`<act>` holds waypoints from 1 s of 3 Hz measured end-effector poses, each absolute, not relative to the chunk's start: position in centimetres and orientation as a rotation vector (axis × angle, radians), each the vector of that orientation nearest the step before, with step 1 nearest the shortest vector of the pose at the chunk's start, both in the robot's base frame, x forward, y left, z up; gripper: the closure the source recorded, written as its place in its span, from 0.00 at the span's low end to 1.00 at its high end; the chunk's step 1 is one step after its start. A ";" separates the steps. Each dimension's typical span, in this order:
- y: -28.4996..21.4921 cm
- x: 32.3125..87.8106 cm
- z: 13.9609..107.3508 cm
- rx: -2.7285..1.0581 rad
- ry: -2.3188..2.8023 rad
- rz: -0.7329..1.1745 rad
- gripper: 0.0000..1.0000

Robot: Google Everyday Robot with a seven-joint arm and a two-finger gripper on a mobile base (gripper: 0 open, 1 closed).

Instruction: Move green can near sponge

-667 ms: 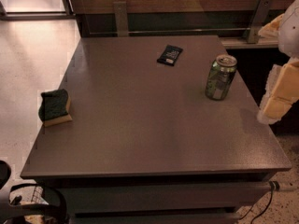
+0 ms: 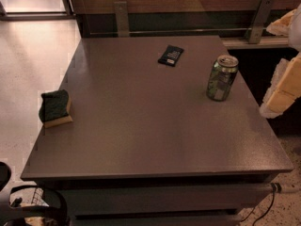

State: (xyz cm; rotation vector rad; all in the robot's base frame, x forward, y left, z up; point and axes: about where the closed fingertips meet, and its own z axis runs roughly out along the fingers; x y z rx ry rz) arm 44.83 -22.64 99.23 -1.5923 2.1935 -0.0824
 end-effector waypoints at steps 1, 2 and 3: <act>-26.5 47.9 97.8 -1.262 2.107 0.128 0.00; -27.4 49.7 97.3 -1.120 2.030 0.230 0.00; -26.1 52.6 96.1 -1.030 1.933 0.347 0.00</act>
Offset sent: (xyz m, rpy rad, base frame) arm 0.0696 -0.0665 -0.0219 0.6518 -0.2224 -0.2131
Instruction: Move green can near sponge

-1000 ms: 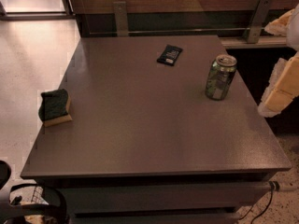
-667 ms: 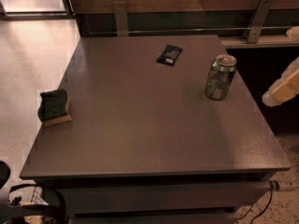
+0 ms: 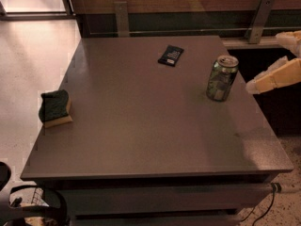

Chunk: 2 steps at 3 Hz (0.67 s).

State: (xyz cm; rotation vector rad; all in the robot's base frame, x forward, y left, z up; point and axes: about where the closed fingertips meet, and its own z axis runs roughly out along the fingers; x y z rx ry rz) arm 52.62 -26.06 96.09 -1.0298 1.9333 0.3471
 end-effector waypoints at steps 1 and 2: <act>-26.1 52.6 96.1 -1.031 1.934 0.346 0.00; -25.7 53.6 93.7 -0.975 1.889 0.415 0.00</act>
Offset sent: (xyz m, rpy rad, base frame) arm 0.0211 0.0008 -0.0538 0.1967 -0.0338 -0.0114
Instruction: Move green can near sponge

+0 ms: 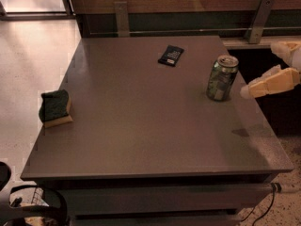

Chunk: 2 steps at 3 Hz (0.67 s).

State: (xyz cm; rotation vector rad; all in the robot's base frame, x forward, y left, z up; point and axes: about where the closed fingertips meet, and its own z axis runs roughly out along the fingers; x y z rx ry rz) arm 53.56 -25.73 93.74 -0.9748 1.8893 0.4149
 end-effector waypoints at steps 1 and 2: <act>-25.5 54.4 91.7 -0.927 1.847 0.471 0.00; -24.9 55.2 90.4 -0.892 1.781 0.515 0.00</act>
Offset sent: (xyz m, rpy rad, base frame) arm 0.0282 0.0133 -0.0488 0.2352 -0.1318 0.0269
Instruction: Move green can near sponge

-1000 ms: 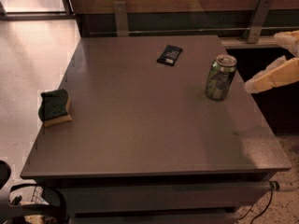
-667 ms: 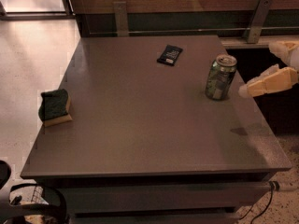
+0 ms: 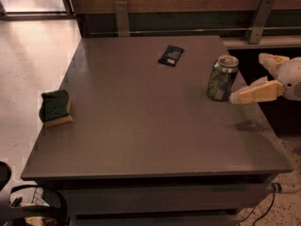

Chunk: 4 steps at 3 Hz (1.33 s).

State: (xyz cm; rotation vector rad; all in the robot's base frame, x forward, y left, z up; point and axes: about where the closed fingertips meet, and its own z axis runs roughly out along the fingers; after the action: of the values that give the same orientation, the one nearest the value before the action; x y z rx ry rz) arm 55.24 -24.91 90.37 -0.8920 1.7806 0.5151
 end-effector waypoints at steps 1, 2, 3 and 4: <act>-24.1 56.4 89.7 -0.871 1.705 0.545 0.00; -23.2 58.0 88.9 -0.832 1.614 0.591 0.00; -22.6 58.9 88.7 -0.803 1.565 0.623 0.00; -21.6 59.6 88.7 -0.789 1.521 0.640 0.18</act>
Offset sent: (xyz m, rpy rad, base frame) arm 0.0382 0.0146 -0.0203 0.1989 -0.1585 0.0313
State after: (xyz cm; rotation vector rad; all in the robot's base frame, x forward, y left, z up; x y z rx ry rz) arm 59.61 -21.57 88.68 -0.7894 1.5212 0.6400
